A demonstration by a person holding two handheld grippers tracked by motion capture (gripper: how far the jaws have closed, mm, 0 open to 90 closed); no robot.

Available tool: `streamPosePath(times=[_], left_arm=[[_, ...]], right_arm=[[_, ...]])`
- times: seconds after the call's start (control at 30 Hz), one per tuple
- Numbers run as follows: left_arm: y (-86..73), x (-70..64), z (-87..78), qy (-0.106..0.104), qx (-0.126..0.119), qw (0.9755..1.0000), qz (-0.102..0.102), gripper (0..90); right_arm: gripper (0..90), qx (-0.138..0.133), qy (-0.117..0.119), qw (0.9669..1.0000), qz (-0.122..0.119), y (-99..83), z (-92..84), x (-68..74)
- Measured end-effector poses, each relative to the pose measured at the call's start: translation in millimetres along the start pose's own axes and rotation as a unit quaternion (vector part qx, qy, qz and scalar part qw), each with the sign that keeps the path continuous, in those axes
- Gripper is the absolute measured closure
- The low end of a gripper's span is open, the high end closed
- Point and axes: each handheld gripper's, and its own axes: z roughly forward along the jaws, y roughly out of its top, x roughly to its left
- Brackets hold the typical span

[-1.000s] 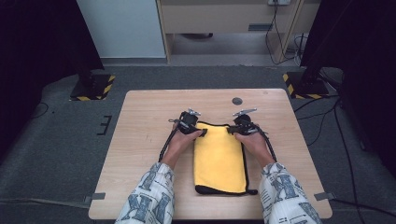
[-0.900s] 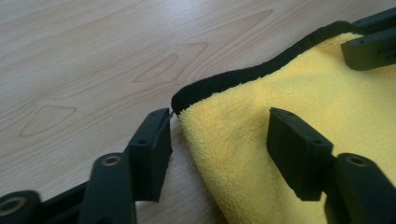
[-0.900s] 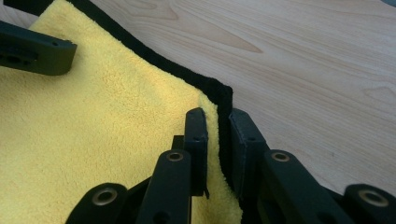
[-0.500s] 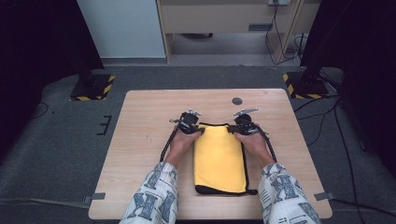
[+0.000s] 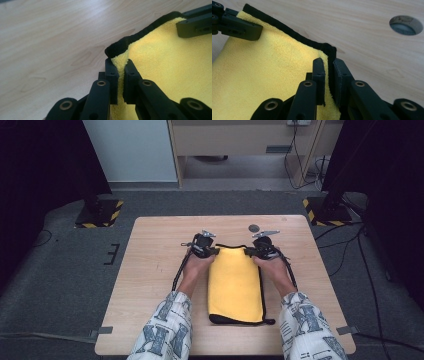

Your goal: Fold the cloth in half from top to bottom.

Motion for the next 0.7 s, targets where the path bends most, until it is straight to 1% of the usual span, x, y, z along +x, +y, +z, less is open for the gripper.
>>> streamPosePath(times=[0.1, 0.17, 0.23, 0.33, 0.43, 0.47, 0.53, 0.6, 0.7], left_arm=[[8.2, -2.2, -5.5, 0.004, -0.015, 0.9999, 0.004, 84.5], [11.7, -3.5, -8.9, 0.004, -0.035, 0.9994, 0.0, 84.7], [12.4, -4.6, -10.3, 0.004, -0.045, 0.999, -0.006, 84.8], [13.3, -6.6, -11.0, 0.007, -0.05, 0.9987, 0.002, 84.8], [15.6, -5.7, -14.5, 0.008, -0.057, 0.9984, 0.002, 84.9], [16.6, -5.1, -15.8, 0.008, -0.059, 0.9982, 0.0, 84.9], [19.0, -3.8, -18.4, 0.009, -0.06, 0.9981, 0.001, 84.9], [21.8, -3.0, -21.3, 0.013, -0.062, 0.998, 0.004, 84.9], [27.0, -2.5, -24.9, 0.013, -0.067, 0.9976, 0.009, 84.9]], right_arm=[[81.4, -0.006, -0.007, 1.0, -0.003, 7.4, -5.0, -1.7], [81.3, -0.016, -0.009, 0.9998, 0.002, 11.7, -8.7, -3.8], [81.4, -0.019, -0.009, 0.9998, 0.001, 15.4, -12.0, -5.7], [81.3, -0.024, -0.009, 0.9997, -0.001, 20.0, -16.5, -6.6], [81.3, -0.03, -0.01, 0.9995, -0.006, 24.2, -19.7, -6.5], [81.3, -0.034, -0.01, 0.9994, -0.002, 25.3, -20.7, -6.2], [81.4, -0.037, -0.01, 0.9993, -0.003, 27.7, -21.9, -5.5], [81.3, -0.04, -0.01, 0.9991, -0.006, 31.2, -23.2, -3.4], [81.3, -0.045, -0.009, 0.9989, -0.008, 37.8, -25.7, -1.1]])
